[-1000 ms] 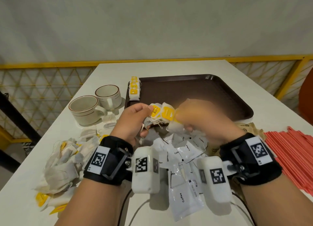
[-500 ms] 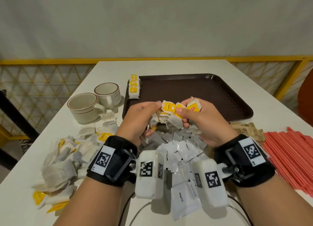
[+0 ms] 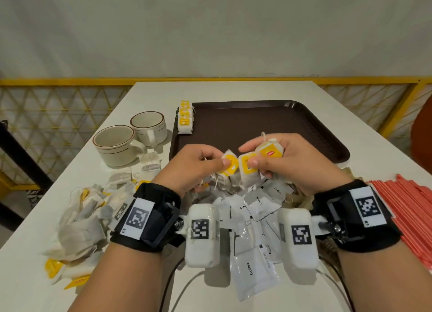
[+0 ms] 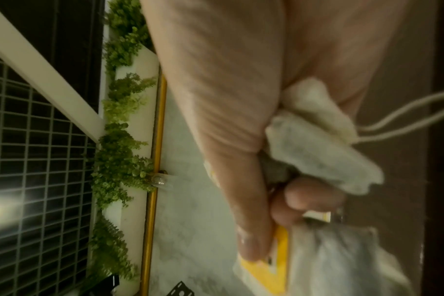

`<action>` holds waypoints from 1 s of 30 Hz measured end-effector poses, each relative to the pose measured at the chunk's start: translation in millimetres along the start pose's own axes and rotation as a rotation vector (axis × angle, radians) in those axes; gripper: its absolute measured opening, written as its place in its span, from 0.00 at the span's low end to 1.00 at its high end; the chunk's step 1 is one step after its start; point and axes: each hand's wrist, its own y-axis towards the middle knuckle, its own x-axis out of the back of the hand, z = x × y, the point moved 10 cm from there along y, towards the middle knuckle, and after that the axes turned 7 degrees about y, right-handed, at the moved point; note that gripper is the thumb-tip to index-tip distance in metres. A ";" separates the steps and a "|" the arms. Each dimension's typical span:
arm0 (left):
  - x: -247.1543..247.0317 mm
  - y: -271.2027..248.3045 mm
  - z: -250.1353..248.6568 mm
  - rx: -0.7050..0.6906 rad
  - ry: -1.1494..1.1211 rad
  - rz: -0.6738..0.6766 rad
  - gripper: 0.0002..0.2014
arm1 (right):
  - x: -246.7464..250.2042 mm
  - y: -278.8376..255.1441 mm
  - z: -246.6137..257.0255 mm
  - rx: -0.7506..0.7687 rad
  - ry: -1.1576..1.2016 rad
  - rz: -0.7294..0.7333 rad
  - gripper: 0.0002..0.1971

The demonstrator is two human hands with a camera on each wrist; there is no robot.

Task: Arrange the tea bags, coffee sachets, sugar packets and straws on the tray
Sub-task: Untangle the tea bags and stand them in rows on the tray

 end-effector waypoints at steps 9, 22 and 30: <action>-21.3 -9.6 -11.6 -0.042 -0.102 0.194 0.08 | -5.8 2.1 -7.3 -0.032 -0.149 0.023 0.12; -9.0 -11.2 -14.5 -0.039 -0.186 0.138 0.12 | -0.2 -4.4 4.7 -0.022 0.177 0.073 0.09; -15.2 -9.0 -12.2 -0.043 -0.123 0.181 0.15 | -3.2 2.5 -11.0 -0.068 0.071 0.032 0.14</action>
